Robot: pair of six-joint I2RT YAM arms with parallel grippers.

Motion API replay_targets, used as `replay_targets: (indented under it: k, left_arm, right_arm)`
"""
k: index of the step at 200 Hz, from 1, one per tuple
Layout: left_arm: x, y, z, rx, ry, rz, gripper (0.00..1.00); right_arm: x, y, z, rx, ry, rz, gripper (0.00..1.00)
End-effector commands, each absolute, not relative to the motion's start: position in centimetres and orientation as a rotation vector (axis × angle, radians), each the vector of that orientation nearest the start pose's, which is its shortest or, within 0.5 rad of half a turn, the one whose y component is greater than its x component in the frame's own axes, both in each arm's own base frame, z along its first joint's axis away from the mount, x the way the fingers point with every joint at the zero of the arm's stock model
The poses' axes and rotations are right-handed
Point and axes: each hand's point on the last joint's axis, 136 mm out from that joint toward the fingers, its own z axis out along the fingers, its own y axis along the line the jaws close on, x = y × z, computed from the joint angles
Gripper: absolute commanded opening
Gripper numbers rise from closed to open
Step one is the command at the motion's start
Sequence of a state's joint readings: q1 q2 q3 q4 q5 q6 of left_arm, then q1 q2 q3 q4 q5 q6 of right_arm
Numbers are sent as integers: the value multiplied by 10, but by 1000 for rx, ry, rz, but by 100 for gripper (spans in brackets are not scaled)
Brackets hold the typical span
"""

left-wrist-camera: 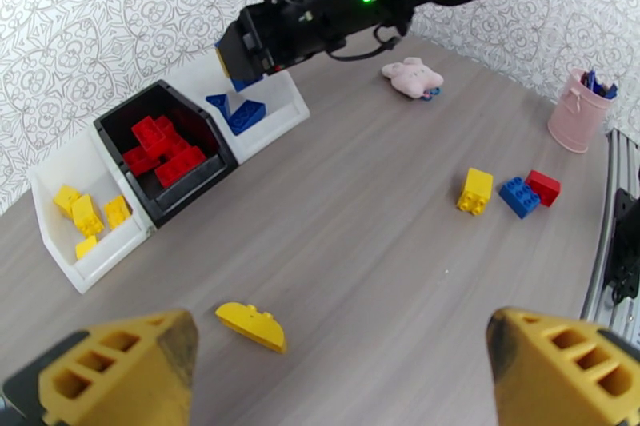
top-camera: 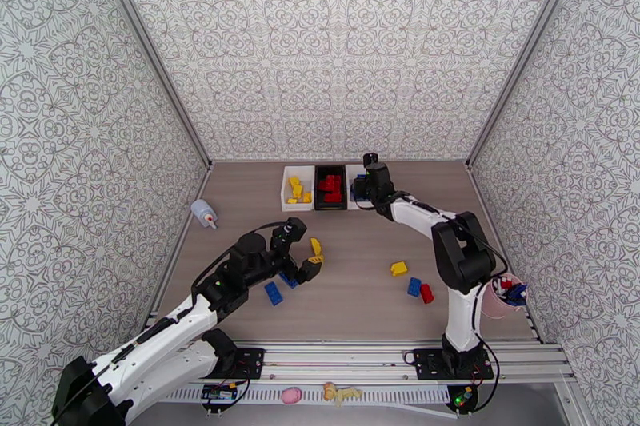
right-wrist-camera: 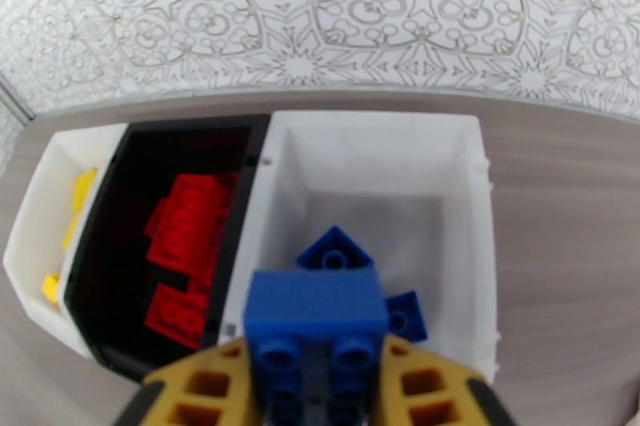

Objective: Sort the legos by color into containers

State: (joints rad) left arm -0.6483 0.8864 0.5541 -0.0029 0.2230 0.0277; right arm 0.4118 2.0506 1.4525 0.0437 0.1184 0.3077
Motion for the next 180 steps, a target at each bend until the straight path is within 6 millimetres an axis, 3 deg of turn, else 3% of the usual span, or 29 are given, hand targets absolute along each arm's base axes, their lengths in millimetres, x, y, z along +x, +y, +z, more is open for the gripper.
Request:
replay_targets:
  k: [1, 35, 82, 99, 128, 153, 180]
  left_arm:
    - [240, -235, 219, 814, 1754, -632, 100]
    - [241, -234, 219, 814, 1754, -622, 100]
    - [239, -236, 220, 820, 1749, -635, 100]
    - [233, -242, 224, 858, 1706, -677, 100]
    - [221, -250, 225, 928, 1649, -733, 100]
    - [211, -256, 224, 998, 1612, -769, 100]
    - [199, -261, 218, 1086, 1564, -787, 100]
  right_arm:
    - [566, 216, 134, -20, 2118, 305, 4]
    - [578, 214, 127, -14, 2139, 287, 19]
    - [557, 214, 171, -57, 2074, 347, 66]
    - [539, 211, 182, -69, 2072, 368, 76]
    - [497, 197, 188, -87, 2094, 377, 84]
    - [455, 177, 183, -67, 2150, 344, 88]
    - [406, 152, 163, -49, 2274, 276, 91]
